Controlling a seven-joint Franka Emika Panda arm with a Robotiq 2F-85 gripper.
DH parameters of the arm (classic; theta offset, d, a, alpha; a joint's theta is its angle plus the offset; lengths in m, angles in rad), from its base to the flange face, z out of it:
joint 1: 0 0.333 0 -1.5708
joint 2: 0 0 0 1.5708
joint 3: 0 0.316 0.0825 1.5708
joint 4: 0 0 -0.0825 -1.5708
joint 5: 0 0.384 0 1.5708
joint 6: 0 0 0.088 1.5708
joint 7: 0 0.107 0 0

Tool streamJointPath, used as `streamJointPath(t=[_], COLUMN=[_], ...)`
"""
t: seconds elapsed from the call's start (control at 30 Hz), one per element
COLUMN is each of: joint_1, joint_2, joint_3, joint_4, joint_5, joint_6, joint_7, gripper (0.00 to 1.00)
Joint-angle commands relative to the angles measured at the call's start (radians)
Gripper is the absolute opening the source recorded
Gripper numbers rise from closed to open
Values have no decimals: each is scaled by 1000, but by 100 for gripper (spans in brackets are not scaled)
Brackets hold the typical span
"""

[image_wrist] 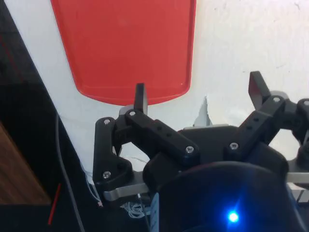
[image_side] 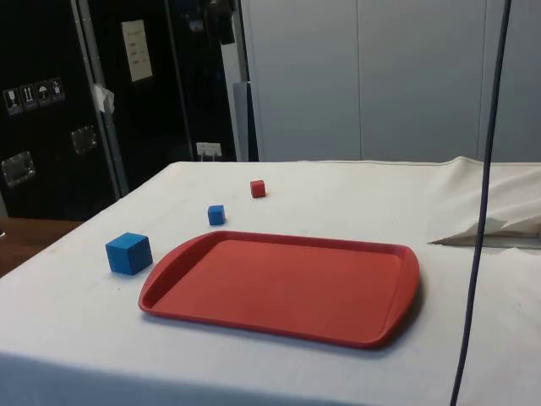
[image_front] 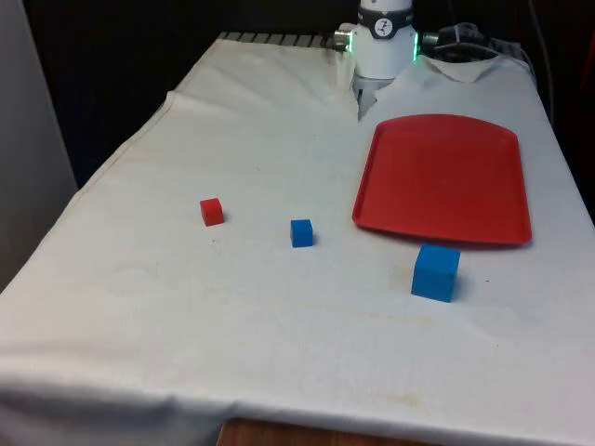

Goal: Pick up the largest block and place it onto the tray.

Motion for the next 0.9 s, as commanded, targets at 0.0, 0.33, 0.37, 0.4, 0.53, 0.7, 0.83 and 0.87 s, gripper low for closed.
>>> streamJointPath(t=[0.0,0.33,0.37,0.4,0.53,0.7,0.83,0.87], joint_1=[-3,-7,-9,-9,-6,-7,-6,-6], joint_2=[10,39,43,45,46,50,61,64], joint_3=[-1,-6,-7,-8,-9,-9,-7,-6], joint_4=[8,26,30,32,33,36,46,49], joint_5=[6,12,13,13,11,11,17,18], joint_6=[-3,12,12,12,13,15,25,30], joint_7=[-5,-27,-31,-33,-33,-32,-25,-23], gripper=[100,100,100,100,100,100,100,100])
